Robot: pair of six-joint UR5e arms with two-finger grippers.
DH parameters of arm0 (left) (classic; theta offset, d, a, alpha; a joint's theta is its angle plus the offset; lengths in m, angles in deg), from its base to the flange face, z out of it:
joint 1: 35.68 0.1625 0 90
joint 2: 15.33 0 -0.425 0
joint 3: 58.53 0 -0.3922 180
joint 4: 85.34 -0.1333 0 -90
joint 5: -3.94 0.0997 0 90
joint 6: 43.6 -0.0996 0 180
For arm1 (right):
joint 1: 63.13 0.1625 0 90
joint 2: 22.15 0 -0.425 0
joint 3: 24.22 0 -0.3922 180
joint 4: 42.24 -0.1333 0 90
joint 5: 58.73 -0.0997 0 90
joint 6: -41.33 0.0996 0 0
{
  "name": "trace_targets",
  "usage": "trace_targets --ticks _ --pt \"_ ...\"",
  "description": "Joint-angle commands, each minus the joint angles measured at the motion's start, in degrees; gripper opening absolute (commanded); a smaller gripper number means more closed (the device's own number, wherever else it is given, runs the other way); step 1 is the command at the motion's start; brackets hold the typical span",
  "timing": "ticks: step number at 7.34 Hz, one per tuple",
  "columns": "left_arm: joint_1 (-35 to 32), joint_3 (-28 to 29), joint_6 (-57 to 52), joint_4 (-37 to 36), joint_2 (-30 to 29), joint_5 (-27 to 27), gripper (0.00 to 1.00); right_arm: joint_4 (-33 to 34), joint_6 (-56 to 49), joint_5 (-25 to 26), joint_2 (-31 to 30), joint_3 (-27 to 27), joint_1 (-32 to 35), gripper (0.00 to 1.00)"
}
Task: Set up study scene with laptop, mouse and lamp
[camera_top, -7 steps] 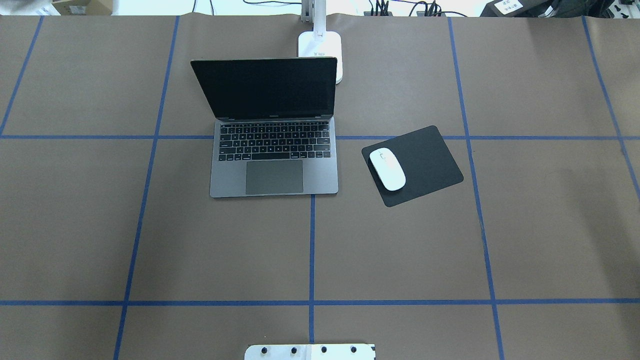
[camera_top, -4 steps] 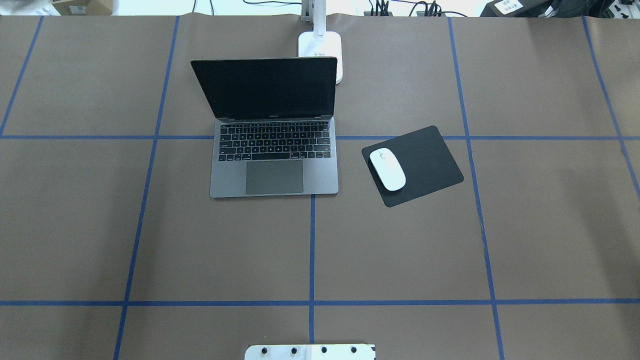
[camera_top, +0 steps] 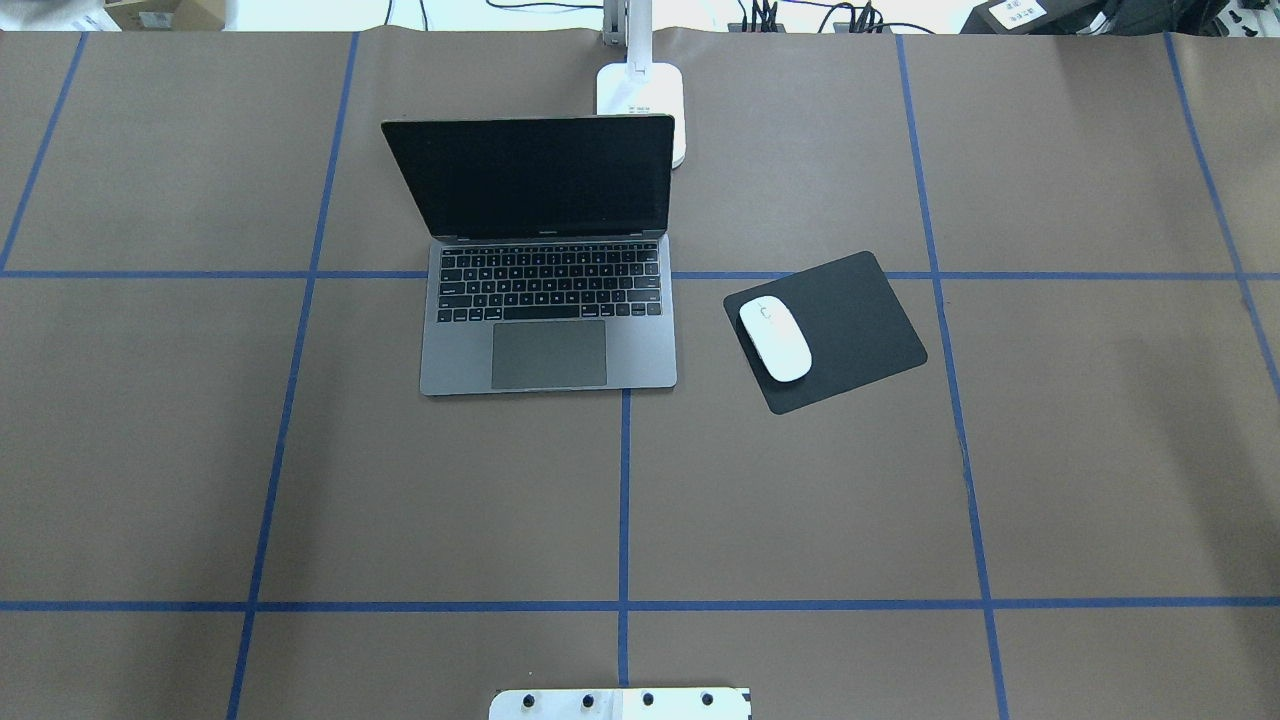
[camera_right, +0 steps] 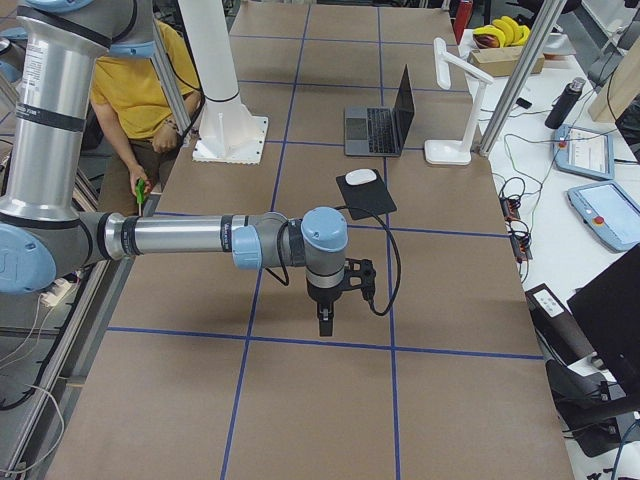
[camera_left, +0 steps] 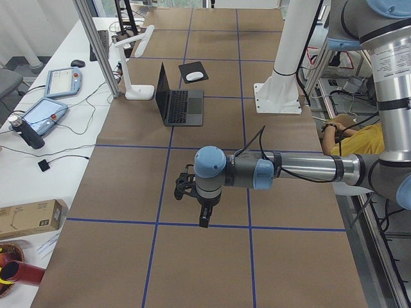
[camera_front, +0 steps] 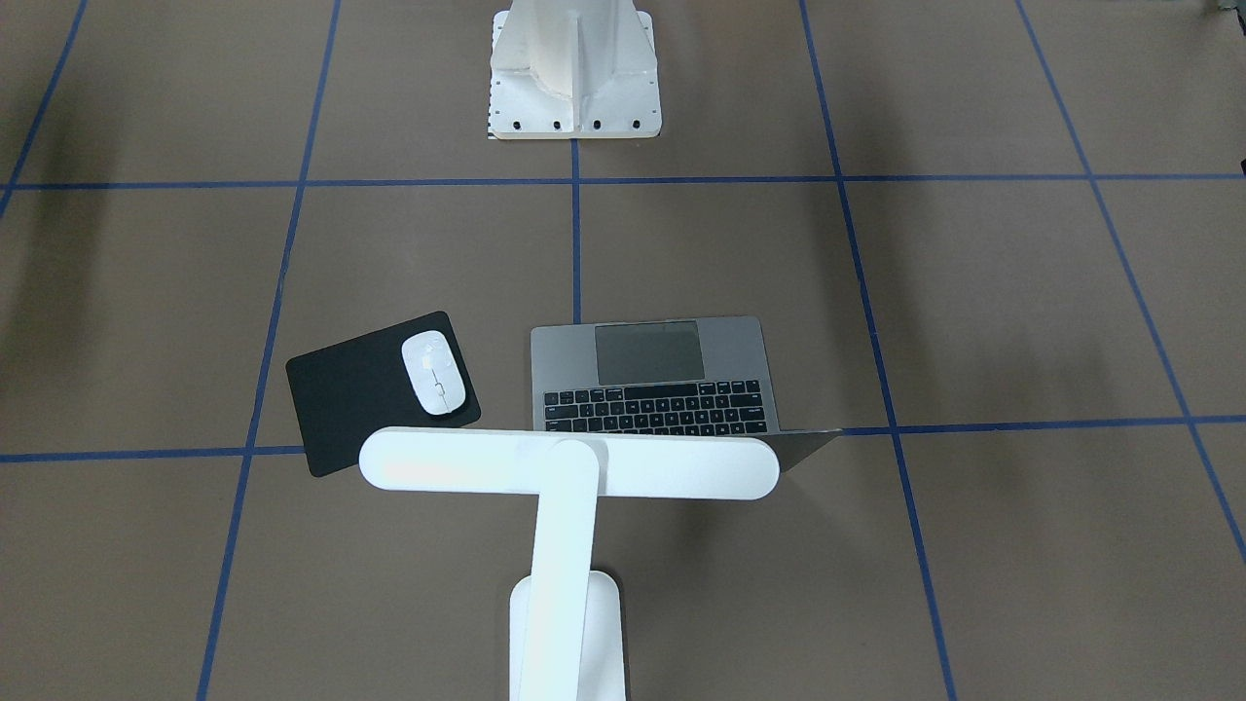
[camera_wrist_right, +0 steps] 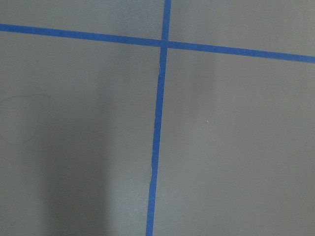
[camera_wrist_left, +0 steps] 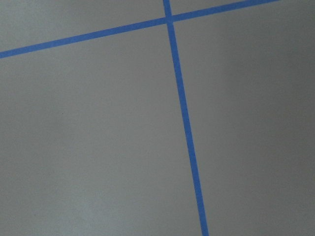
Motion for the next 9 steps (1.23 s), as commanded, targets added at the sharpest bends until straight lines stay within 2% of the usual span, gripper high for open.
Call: trace_targets --ticks 1,5,8,9 --pt "-0.03 -0.45 -0.16 0.17 -0.27 -0.86 1.00 0.00 0.22 0.10 0.13 -0.06 0.00 1.00" --pt "-0.03 -0.64 -0.07 0.08 -0.18 -0.78 1.00 -0.09 0.31 0.27 0.30 0.20 0.00 1.00" --pt "-0.03 -0.81 -0.07 0.17 -0.18 -0.78 1.00 -6.66 0.31 0.36 0.04 -0.50 0.00 1.00" --pt "-0.03 -0.81 -0.07 0.17 -0.18 -0.86 1.00 -6.68 0.31 0.36 -0.13 -0.50 0.00 1.00"
